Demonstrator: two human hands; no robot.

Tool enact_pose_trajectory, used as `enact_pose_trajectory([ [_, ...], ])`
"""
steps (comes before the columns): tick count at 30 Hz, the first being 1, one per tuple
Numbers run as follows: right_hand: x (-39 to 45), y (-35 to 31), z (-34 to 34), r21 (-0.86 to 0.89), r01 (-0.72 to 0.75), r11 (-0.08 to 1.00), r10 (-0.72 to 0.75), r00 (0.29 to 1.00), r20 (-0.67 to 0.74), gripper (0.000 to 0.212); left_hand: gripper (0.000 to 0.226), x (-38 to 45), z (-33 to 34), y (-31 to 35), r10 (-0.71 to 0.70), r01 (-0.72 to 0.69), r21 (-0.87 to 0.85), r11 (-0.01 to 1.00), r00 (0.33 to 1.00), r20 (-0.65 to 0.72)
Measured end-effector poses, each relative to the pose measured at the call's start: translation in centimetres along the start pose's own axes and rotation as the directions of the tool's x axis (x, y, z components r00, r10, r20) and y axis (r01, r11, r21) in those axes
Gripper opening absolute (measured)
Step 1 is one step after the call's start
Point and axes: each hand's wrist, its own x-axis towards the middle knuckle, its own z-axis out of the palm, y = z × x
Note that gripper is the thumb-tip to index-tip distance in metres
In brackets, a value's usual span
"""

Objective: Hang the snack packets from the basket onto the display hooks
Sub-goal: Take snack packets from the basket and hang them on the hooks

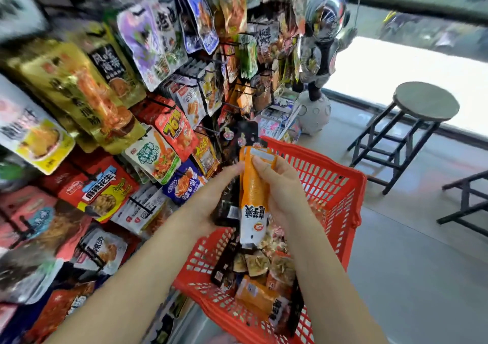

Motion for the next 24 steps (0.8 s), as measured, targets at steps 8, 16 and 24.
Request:
enact_pose_trajectory([
  [8,-0.5,-11.0,13.4,-0.355,0.555,0.753,-0.56,0.823,0.098,0.028,0.014,-10.0,-0.8,12.3,0.419,-0.402,0.163,0.901,0.904,-0.083],
  [16,-8.8,-16.2,28.0,-0.135,0.765,0.63,-0.596,0.588,0.547,0.037,0.085,-26.8,-5.8,21.1,0.809,-0.746,0.335,0.576,0.461,-0.365],
  [24,-15.9,-18.8,38.7,0.081,0.781,0.619,-0.628,0.431,0.648,0.014,0.08,-40.7,-9.7,21.7,0.917,-0.76,0.566,0.318,0.094,-0.388],
])
